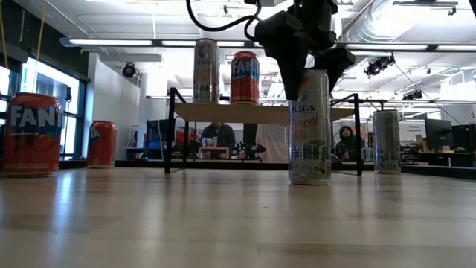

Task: Place canned beverage on shelf
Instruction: Put the white yellow soda can on the shelf

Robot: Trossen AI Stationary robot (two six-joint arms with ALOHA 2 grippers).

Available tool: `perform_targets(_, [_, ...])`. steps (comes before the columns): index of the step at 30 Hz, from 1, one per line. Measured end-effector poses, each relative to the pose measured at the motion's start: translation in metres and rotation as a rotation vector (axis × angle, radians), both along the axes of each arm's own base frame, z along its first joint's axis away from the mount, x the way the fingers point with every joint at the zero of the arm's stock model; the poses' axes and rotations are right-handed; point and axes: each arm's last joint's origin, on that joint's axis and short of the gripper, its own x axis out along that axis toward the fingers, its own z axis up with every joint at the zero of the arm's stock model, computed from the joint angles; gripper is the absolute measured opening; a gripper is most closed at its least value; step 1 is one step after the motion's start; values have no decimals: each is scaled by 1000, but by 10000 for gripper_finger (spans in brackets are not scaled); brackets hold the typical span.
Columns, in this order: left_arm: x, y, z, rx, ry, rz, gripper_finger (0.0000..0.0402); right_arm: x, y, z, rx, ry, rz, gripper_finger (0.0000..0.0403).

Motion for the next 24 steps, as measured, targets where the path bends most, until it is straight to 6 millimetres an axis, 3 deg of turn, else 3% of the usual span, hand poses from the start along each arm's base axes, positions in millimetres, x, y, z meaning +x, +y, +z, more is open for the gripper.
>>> perform_targets(11, [0, 0, 0, 0, 0, 0, 328, 0, 0, 0, 6, 0, 7, 252])
perform_targets(24, [0, 0, 0, 0, 0, 0, 328, 0, 0, 0, 9, 0, 8, 252])
